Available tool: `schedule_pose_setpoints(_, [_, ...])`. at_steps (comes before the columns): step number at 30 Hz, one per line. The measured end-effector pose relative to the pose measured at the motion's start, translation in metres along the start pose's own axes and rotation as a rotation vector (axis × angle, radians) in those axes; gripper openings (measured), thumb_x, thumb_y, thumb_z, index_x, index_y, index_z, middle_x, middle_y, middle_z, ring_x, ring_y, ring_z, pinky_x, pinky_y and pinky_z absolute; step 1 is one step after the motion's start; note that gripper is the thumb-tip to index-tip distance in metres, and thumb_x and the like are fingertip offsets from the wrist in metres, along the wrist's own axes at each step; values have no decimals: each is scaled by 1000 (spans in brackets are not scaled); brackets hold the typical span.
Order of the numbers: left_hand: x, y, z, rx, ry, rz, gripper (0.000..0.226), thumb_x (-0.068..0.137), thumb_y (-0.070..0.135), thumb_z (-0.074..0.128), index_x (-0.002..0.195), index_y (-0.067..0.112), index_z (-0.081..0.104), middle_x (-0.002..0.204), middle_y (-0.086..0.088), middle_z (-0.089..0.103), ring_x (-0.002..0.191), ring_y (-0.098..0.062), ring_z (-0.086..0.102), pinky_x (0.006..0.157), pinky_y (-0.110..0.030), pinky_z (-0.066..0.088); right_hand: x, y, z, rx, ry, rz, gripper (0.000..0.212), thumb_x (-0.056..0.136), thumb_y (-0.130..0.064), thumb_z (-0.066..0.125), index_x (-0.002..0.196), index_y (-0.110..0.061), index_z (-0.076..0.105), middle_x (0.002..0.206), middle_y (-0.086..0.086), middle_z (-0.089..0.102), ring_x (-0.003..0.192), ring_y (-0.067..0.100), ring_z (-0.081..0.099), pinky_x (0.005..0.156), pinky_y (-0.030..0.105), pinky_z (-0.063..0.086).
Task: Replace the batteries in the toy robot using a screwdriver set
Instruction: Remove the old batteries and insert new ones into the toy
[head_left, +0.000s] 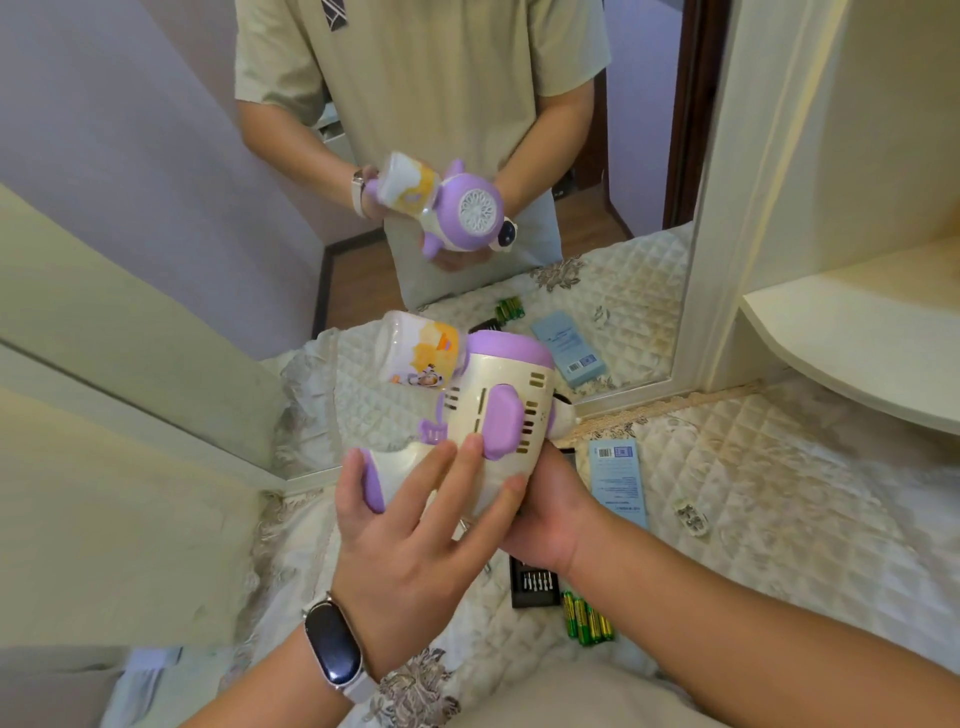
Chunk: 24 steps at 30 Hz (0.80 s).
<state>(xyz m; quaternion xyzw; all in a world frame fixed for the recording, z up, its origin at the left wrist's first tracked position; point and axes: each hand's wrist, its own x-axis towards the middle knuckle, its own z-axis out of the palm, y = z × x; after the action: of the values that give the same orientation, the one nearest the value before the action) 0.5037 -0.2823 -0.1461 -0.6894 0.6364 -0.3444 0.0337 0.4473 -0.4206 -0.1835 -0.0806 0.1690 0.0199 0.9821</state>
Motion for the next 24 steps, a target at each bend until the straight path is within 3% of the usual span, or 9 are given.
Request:
schedule_pose_setpoints(2, [1, -1, -2, -9, -19, 12, 52, 74, 11, 68, 123, 31, 68, 136, -13, 60, 118, -27, 57, 101, -63, 30, 0, -3, 0, 16, -8, -7, 44, 93, -39, 51, 121, -7, 63, 104, 10, 69, 92, 23, 68, 84, 29, 55])
schedule_pose_setpoints(5, [0, -5, 0, -3, -57, 12, 54, 83, 6, 56, 130, 31, 62, 142, -12, 49, 120, -33, 54, 100, -61, 34, 3, -3, -7, -19, 9, 1, 52, 93, -37, 52, 136, -8, 55, 125, 9, 62, 115, 23, 58, 111, 28, 32])
schedule_pose_setpoints(8, [-5, -6, 3, 5, -99, 8, 53, 88, 6, 46, 131, 34, 60, 142, -10, 46, 123, -44, 54, 102, -64, 30, 3, -1, -15, -47, 42, -5, 50, 93, -34, 52, 137, -12, 54, 137, 8, 57, 125, 25, 53, 118, 34, 24])
schedule_pose_setpoints(11, [-8, -10, 5, -20, -102, -1, 51, 92, 7, 39, 131, 35, 58, 141, -11, 45, 122, -48, 55, 102, -64, 31, 0, -1, -19, -110, 39, -15, 46, 94, -35, 51, 134, -14, 58, 137, 10, 58, 128, 25, 52, 117, 38, 27])
schedule_pose_setpoints(14, [-9, -16, 9, -64, -59, 20, 49, 92, 4, 39, 131, 30, 56, 137, -19, 49, 117, -45, 59, 95, -58, 42, 0, -2, -21, -152, 79, -15, 45, 97, -37, 47, 134, -14, 58, 137, 10, 57, 128, 27, 52, 109, 39, 36])
schedule_pose_setpoints(17, [-13, -20, 16, -118, 8, 33, 50, 88, -1, 49, 129, 27, 56, 129, -24, 56, 112, -40, 62, 90, -52, 47, -1, -5, -21, -180, 102, -22, 45, 100, -40, 41, 130, -13, 61, 129, 11, 64, 111, 25, 64, 82, 36, 57])
schedule_pose_setpoints(19, [-16, -24, 20, -139, 49, 14, 58, 82, -5, 57, 130, 28, 55, 128, -21, 52, 110, -35, 58, 92, -52, 45, -3, -7, -20, -187, 100, 1, 45, 101, -41, 39, 124, -12, 65, 122, 13, 67, 101, 26, 68, 72, 35, 59])
schedule_pose_setpoints(21, [-15, -29, 22, -181, 74, -7, 63, 78, -7, 60, 131, 28, 53, 124, -18, 49, 102, -33, 56, 91, -50, 44, -5, -8, -19, -195, 104, 24, 45, 99, -41, 44, 123, -11, 65, 124, 15, 65, 105, 28, 66, 74, 37, 59])
schedule_pose_setpoints(24, [-15, -33, 25, -256, 72, -9, 65, 74, -11, 62, 129, 23, 53, 114, -17, 48, 87, -32, 51, 72, -41, 41, -7, -5, -19, -207, 114, 38, 46, 97, -43, 48, 126, -11, 63, 126, 16, 64, 109, 29, 64, 81, 40, 58])
